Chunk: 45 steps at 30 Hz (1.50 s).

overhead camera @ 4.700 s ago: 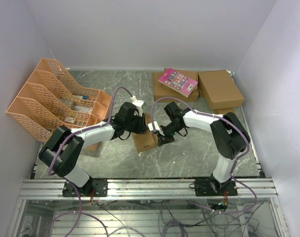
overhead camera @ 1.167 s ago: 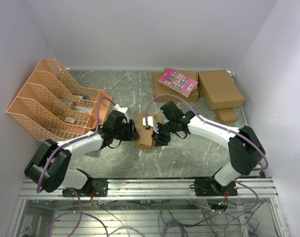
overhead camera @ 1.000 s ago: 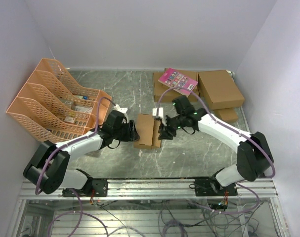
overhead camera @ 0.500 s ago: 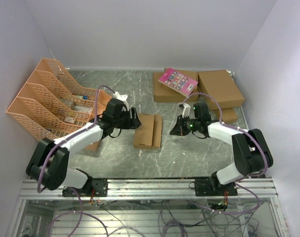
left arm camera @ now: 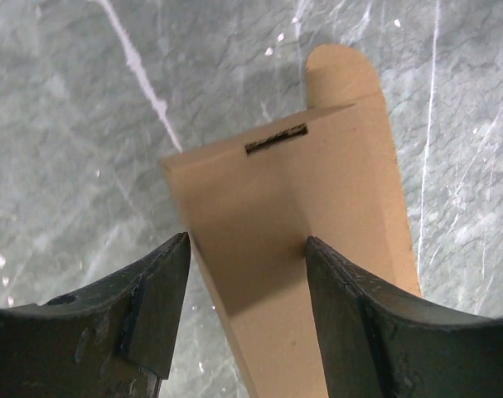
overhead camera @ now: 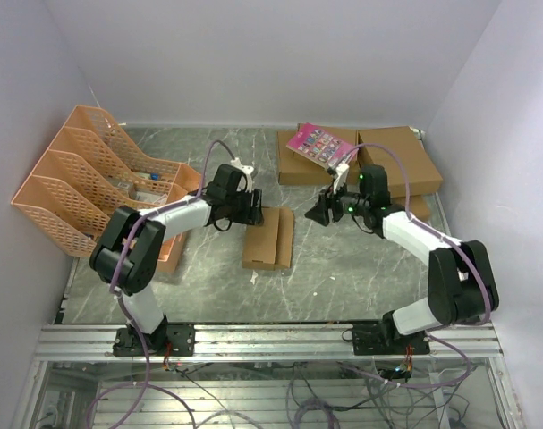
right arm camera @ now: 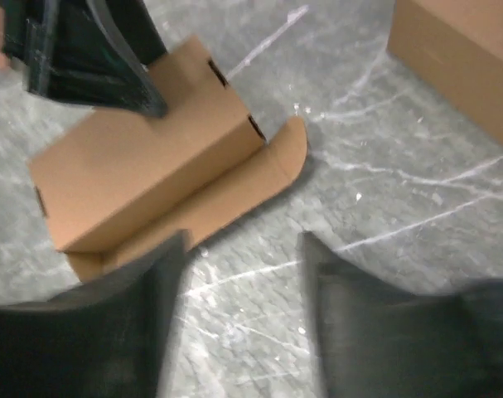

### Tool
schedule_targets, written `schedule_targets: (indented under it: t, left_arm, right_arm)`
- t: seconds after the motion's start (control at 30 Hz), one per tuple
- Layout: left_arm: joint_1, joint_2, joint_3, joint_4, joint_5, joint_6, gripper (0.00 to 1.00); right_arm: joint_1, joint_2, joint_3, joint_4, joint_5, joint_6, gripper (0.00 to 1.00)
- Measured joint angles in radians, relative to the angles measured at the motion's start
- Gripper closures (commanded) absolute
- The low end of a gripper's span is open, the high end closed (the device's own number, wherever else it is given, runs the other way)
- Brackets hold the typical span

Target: Fold the paper box

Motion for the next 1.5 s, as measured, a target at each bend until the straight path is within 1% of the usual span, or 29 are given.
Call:
schedule_targets:
  t: [0.03, 0.07, 0.1, 0.13, 0.17, 0.2, 0.23, 0.3, 0.33, 0.43, 0.5, 0.63, 0.73, 0.83, 0.93, 1.03, 1.1, 1.17, 1.3, 1.37, 1.4, 1.43, 1.47, 1.5]
  left_arm:
    - [0.000, 0.018, 0.019, 0.001, 0.012, 0.019, 0.33]
    - [0.001, 0.033, 0.033, 0.003, 0.022, 0.037, 0.33]
    - [0.001, 0.043, 0.043, 0.004, 0.037, 0.055, 0.33]
    - [0.002, 0.049, 0.047, 0.008, 0.047, 0.068, 0.33]
    - [0.002, 0.055, 0.049, 0.014, 0.063, 0.085, 0.34]
    - [0.002, 0.057, 0.051, 0.018, 0.075, 0.097, 0.34]
    - [0.002, 0.061, 0.052, 0.025, 0.092, 0.111, 0.35]
    - [0.002, 0.067, 0.052, 0.039, 0.124, 0.135, 0.37]
    - [0.002, 0.071, 0.051, 0.050, 0.146, 0.150, 0.37]
    - [0.002, 0.084, 0.050, 0.081, 0.206, 0.183, 0.38]
    - [0.002, 0.094, 0.049, 0.103, 0.245, 0.202, 0.39]
    - [-0.005, 0.113, 0.049, 0.137, 0.305, 0.235, 0.39]
    - [-0.017, 0.124, 0.055, 0.143, 0.333, 0.268, 0.38]
    - [-0.047, 0.145, 0.090, 0.132, 0.341, 0.306, 0.37]
    - [-0.076, 0.149, 0.108, 0.130, 0.316, 0.325, 0.35]
    - [-0.094, 0.115, 0.099, 0.138, 0.236, 0.309, 0.34]
    - [-0.093, 0.046, 0.072, 0.155, 0.166, 0.278, 0.33]
    - [-0.090, -0.043, 0.041, 0.176, 0.092, 0.238, 0.32]
    - [-0.078, -0.291, -0.047, 0.208, -0.058, 0.118, 0.32]
    - [-0.073, -0.409, -0.114, 0.218, -0.102, 0.037, 0.36]
    - [-0.071, -0.470, -0.161, 0.221, -0.115, -0.006, 0.41]
    - [-0.070, -0.528, -0.210, 0.225, -0.124, -0.060, 0.48]
    - [-0.069, -0.593, -0.273, 0.226, -0.129, -0.123, 0.58]
    - [-0.069, -0.668, -0.353, 0.222, -0.134, -0.194, 0.75]
  right_arm:
    - [-0.010, -0.021, 0.000, 0.008, -0.021, -0.027, 0.13]
    - [-0.020, -0.035, -0.002, 0.025, -0.039, -0.043, 0.11]
    - [-0.032, -0.038, -0.003, 0.051, -0.067, -0.052, 0.15]
    - [-0.042, -0.028, -0.002, 0.074, -0.094, -0.055, 0.22]
    - [-0.063, 0.014, 0.019, 0.083, -0.155, -0.055, 0.24]
    - [-0.077, 0.055, 0.043, 0.080, -0.196, -0.061, 0.25]
    - [-0.095, 0.127, 0.088, 0.063, -0.235, -0.062, 0.25]
    - [-0.114, 0.229, 0.128, 0.055, -0.261, -0.066, 0.25]
    - [-0.122, 0.255, 0.122, 0.047, -0.261, -0.066, 0.27]
    - [-0.127, 0.266, 0.087, 0.024, -0.272, -0.042, 0.31]
    - [-0.125, 0.266, 0.072, 0.046, -0.277, -0.005, 0.35]
    - [-0.125, 0.252, 0.021, 0.066, -0.275, 0.056, 0.36]
    - [-0.132, 0.240, 0.005, 0.057, -0.270, 0.075, 0.39]
    - [-0.163, 0.208, 0.007, 0.017, -0.273, 0.045, 0.36]
    - [-0.195, 0.119, 0.017, -0.052, -0.272, -0.069, 0.33]
    - [-0.202, -0.002, 0.031, -0.079, -0.291, -0.170, 0.32]
    - [-0.200, -0.066, 0.050, -0.066, -0.321, -0.209, 0.31]
    - [-0.192, -0.072, 0.066, -0.067, -0.328, -0.220, 0.30]
    - [-0.155, 0.001, 0.166, -0.131, -0.318, -0.243, 0.29]
    - [-0.118, 0.053, 0.223, -0.166, -0.305, -0.247, 0.29]
    - [-0.101, 0.072, 0.240, -0.174, -0.301, -0.245, 0.29]
    - [-0.082, 0.093, 0.257, -0.182, -0.298, -0.238, 0.29]
    - [-0.065, 0.116, 0.271, -0.188, -0.294, -0.230, 0.29]
    - [-0.047, 0.142, 0.288, -0.202, -0.292, -0.222, 0.29]
